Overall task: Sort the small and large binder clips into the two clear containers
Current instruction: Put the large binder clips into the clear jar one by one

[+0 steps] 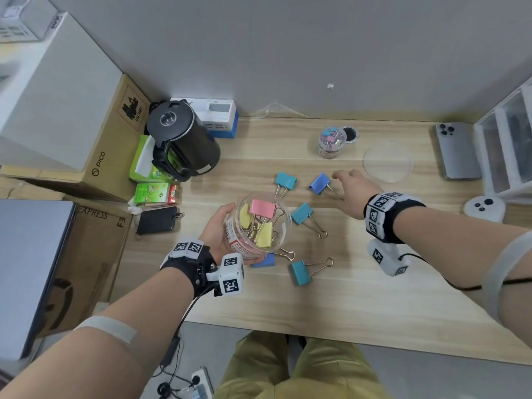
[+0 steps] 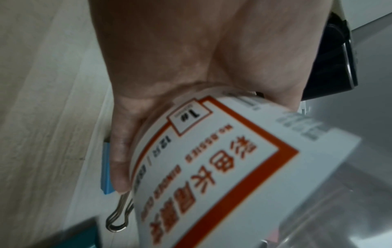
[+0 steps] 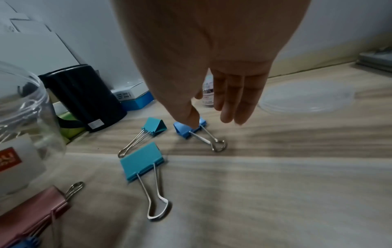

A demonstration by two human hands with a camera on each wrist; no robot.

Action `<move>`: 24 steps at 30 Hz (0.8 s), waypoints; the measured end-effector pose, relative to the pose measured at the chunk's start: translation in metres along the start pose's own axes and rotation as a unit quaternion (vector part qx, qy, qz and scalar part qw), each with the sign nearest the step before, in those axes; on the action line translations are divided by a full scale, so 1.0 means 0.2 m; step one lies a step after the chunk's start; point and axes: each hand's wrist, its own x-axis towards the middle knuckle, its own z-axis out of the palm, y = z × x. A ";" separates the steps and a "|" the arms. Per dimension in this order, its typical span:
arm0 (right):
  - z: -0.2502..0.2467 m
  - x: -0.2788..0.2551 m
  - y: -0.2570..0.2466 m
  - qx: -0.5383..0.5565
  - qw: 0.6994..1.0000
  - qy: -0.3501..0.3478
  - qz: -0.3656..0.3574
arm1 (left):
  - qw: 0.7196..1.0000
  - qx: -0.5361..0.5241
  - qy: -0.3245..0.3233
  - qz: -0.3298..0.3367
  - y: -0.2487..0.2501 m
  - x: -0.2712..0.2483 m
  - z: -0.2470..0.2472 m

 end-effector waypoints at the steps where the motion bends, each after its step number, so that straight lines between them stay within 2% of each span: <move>1: 0.03 0.02 -0.01 0.007 1.000 0.000 -0.004 | 1.000 -0.002 0.003 -0.002 0.00 0.01 -0.01; 7: 0.14 0.14 -0.10 0.004 0.999 0.011 -0.037 | 1.000 0.004 0.006 0.016 -0.04 0.06 -0.04; 14: 0.22 0.13 -0.12 0.008 1.000 0.013 0.024 | 1.000 0.001 -0.010 -0.012 -0.08 0.13 -0.09; 24: 0.14 0.10 -0.18 0.170 0.985 0.003 -0.023 | 0.999 -0.019 -0.047 0.009 0.02 0.13 -0.05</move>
